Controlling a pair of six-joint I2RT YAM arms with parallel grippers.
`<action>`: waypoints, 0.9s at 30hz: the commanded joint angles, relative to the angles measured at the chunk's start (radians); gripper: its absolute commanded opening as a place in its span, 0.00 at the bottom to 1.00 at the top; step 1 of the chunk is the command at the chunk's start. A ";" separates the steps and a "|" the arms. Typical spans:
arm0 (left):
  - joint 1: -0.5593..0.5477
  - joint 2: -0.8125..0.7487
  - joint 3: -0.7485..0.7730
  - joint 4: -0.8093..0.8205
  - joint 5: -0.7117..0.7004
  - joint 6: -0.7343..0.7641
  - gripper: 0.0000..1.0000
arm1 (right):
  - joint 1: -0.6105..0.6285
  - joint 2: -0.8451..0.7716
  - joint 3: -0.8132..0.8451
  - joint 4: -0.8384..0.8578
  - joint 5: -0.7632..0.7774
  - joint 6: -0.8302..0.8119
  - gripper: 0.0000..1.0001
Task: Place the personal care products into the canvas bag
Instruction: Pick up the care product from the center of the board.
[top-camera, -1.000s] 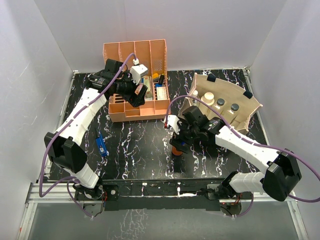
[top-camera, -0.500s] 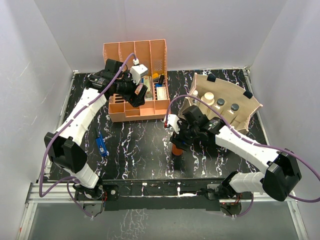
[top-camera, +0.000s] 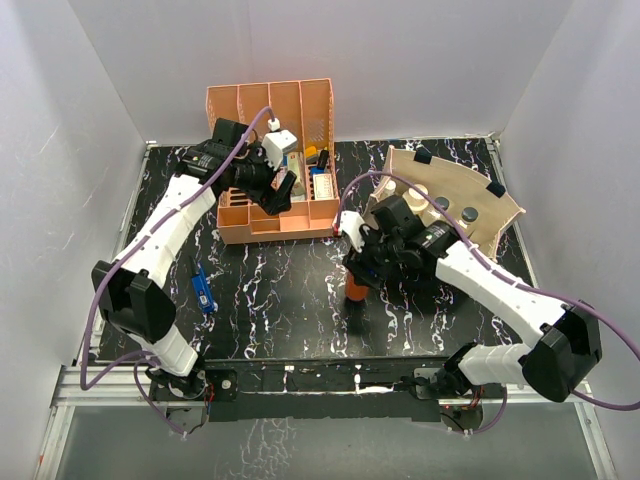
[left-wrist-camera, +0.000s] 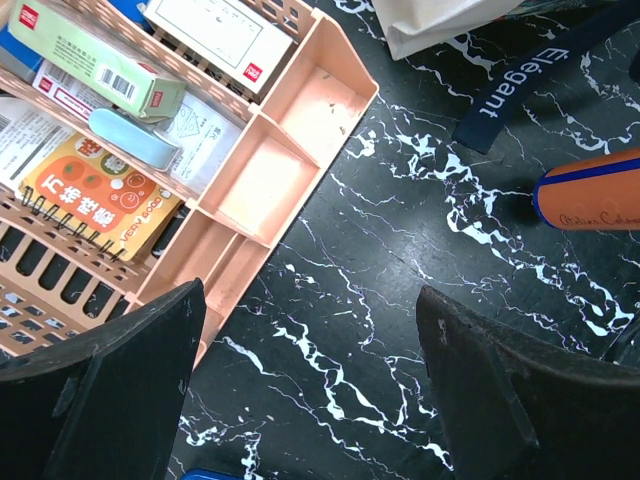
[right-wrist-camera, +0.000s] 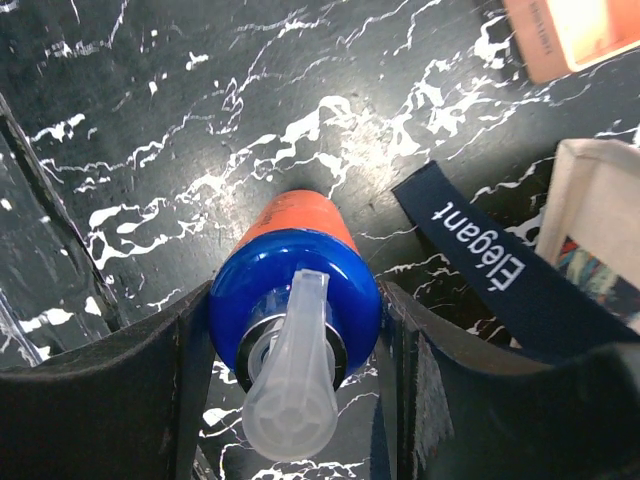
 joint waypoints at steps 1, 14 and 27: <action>-0.016 0.025 0.046 0.007 0.034 -0.010 0.85 | -0.009 -0.044 0.148 0.009 -0.014 0.031 0.08; -0.084 0.137 0.150 0.039 0.039 -0.040 0.85 | -0.153 -0.135 0.460 -0.147 0.006 0.057 0.08; -0.238 0.208 0.282 0.054 0.015 -0.019 0.84 | -0.468 -0.200 0.616 -0.228 0.030 0.078 0.08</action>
